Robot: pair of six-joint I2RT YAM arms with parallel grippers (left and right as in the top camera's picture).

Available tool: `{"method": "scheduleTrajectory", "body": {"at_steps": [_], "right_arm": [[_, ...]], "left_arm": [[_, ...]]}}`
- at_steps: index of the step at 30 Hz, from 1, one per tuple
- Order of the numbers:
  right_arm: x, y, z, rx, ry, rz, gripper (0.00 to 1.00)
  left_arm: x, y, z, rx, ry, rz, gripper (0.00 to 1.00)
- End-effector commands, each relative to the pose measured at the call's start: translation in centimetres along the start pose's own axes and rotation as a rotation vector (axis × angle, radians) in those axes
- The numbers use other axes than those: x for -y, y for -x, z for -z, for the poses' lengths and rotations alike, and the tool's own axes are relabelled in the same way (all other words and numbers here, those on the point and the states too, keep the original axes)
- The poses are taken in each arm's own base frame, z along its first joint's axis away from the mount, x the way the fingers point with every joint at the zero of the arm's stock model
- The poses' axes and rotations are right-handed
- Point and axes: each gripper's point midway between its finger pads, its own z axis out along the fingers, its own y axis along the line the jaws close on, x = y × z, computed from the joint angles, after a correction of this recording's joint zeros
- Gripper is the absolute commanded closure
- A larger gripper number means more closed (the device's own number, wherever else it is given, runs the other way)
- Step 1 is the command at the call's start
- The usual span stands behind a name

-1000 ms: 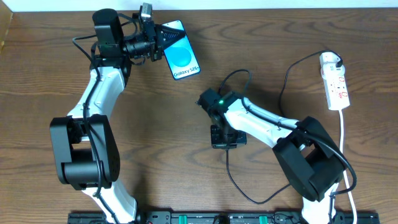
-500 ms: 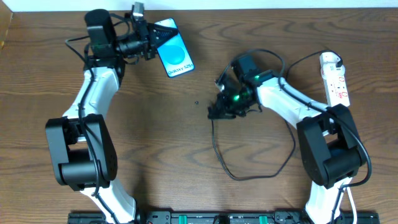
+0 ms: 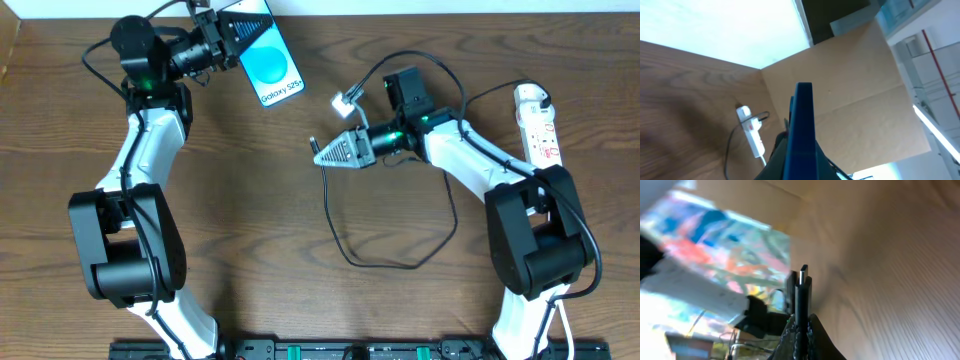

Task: Plug charger to phone and switch on socket
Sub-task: 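Lift the cable plug and carry it toward the phone's bottom edge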

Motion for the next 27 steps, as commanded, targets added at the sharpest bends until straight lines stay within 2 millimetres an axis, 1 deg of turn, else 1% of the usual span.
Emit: {"method": "scheduleTrajectory", "body": {"at_steps": [1,10,17,20,22,27], "right_arm": [[-2.7,0.7,0.9,-0.011,0.163,0.036,0.99],[-3.7,3.0,1.2,0.0,0.163,0.109,0.99],[-4.8,4.3,1.3,0.003,0.164,0.126,0.99],[-5.3,4.7,1.4,0.003,0.164,0.124,0.99],[-5.5,4.9,1.4,0.003,0.165,0.12,0.99],[-5.6,4.9,1.4,0.002,0.165,0.12,0.99]], "left_arm": [[1.9,0.2,0.0,-0.008,-0.019,0.01,0.93],[1.8,1.1,0.0,0.043,-0.012,0.01,0.92],[1.8,1.2,-0.1,0.049,-0.013,0.011,0.92],[1.9,1.0,-0.3,0.043,-0.015,0.011,0.94],[1.9,0.8,-0.6,0.038,-0.017,0.011,0.93],[2.0,0.5,-1.0,0.028,-0.022,0.012,0.93]]}}
